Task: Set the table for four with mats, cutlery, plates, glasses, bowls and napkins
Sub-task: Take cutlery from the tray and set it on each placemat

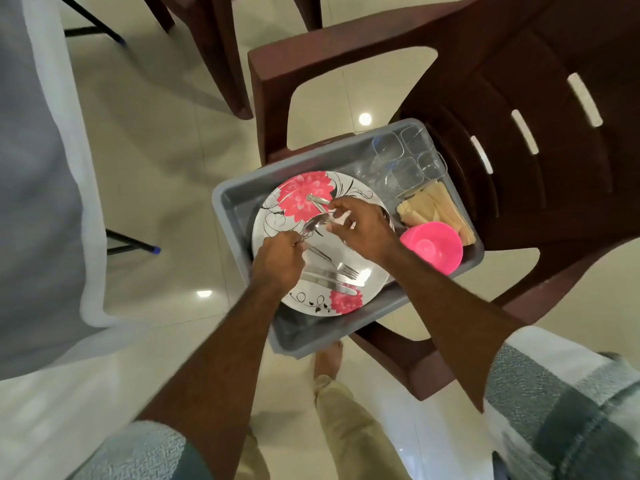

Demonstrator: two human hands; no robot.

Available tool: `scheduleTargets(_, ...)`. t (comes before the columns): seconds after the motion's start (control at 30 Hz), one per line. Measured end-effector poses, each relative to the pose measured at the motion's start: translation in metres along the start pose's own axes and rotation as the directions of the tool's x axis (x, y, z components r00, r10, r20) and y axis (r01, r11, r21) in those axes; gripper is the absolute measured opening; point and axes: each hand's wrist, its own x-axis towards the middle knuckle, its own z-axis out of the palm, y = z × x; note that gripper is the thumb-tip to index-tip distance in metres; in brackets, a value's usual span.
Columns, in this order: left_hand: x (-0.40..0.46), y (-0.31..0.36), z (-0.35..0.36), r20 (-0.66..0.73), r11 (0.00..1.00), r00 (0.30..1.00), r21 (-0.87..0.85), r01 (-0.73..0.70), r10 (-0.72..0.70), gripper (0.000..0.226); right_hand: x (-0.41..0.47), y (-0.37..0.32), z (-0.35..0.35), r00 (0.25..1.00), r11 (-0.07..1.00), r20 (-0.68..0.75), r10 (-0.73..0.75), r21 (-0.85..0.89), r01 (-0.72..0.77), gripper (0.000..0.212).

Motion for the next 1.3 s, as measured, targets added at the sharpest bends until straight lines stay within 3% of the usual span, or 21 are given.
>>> scheduleTargets(0.07,-0.011,-0.011,0.004,-0.005,0.971,0.996,-0.223,0.081,-0.084,0.021,-0.015,0.017,0.015,0.974,0.964,0.027,0.226,-0.149,-0.219,0.032)
scheduleTargets(0.13,-0.020,-0.021,0.006,-0.003,0.967,0.998,-0.249,0.057,-0.060,0.019,-0.035,0.030,0.030,0.931,0.867,0.057,0.361,-0.388,-0.312,0.039)
scheduleTargets(0.2,-0.025,-0.030,0.005,0.005,0.971,1.000,-0.238,0.018,-0.017,0.019,-0.050,0.034,0.042,0.911,0.782,0.032,0.412,-0.525,-0.336,0.047)
scheduleTargets(0.3,-0.027,-0.038,0.001,-0.023,0.974,0.999,-0.226,-0.033,0.029,0.019,-0.054,0.035,0.053,0.899,0.765,-0.027,0.438,-0.513,-0.388,0.038)
scheduleTargets(0.43,-0.031,-0.042,-0.004,-0.134,0.984,0.975,-0.008,-0.178,0.175,0.023,-0.053,0.030,0.050,0.942,0.899,-0.054,0.331,-0.286,-0.332,0.005)
scheduleTargets(0.57,-0.036,-0.031,-0.016,-0.201,0.954,0.934,0.008,-0.298,0.294,0.021,-0.053,0.013,0.026,0.985,0.988,-0.076,0.153,-0.015,-0.154,0.009)
scheduleTargets(0.67,-0.039,-0.020,-0.021,-0.157,0.948,0.935,0.029,-0.318,0.319,0.026,-0.053,-0.005,0.014,0.997,0.993,0.061,0.037,0.108,-0.044,0.009)
scheduleTargets(0.77,-0.045,-0.014,-0.021,-0.047,0.961,0.960,0.031,-0.275,0.276,0.024,-0.048,-0.024,0.013,0.994,0.950,0.100,0.042,0.304,-0.071,0.008)
scheduleTargets(0.83,-0.050,-0.015,-0.017,-0.045,0.972,0.975,-0.078,-0.221,0.218,0.027,-0.045,-0.030,0.015,0.996,0.889,0.063,0.059,0.451,-0.081,0.013)
scheduleTargets(0.93,-0.056,-0.019,-0.012,0.013,0.916,0.998,-0.397,-0.049,0.059,0.024,-0.044,-0.025,0.024,0.993,0.848,0.032,0.114,0.517,-0.114,0.017)
scheduleTargets(1.03,-0.057,-0.030,-0.008,0.029,0.924,1.000,-0.383,0.005,0.007,0.026,-0.048,-0.011,0.029,0.979,0.821,0.078,0.187,0.534,-0.199,0.014)
scheduleTargets(1.1,-0.058,-0.038,-0.009,0.008,0.916,0.998,-0.397,0.059,-0.061,0.024,-0.053,0.003,0.032,0.967,0.860,0.052,0.248,0.447,-0.245,0.014)
scheduleTargets(1.17,-0.060,-0.044,-0.012,-0.022,0.897,0.993,-0.431,0.095,-0.116,0.023,-0.057,0.022,0.035,0.972,0.970,-0.027,0.234,0.075,-0.232,0.010)
scheduleTargets(1.23,-0.062,-0.049,-0.014,-0.013,0.880,0.990,-0.460,0.116,-0.137,0.022,-0.060,0.030,0.041,0.977,0.930,0.028,0.212,-0.313,-0.193,0.014)
scheduleTargets(1.3,-0.066,-0.050,-0.016,0.002,0.873,0.989,-0.470,0.131,-0.147,0.022,-0.062,0.028,0.048,0.976,0.843,0.103,0.193,-0.526,-0.111,0.015)
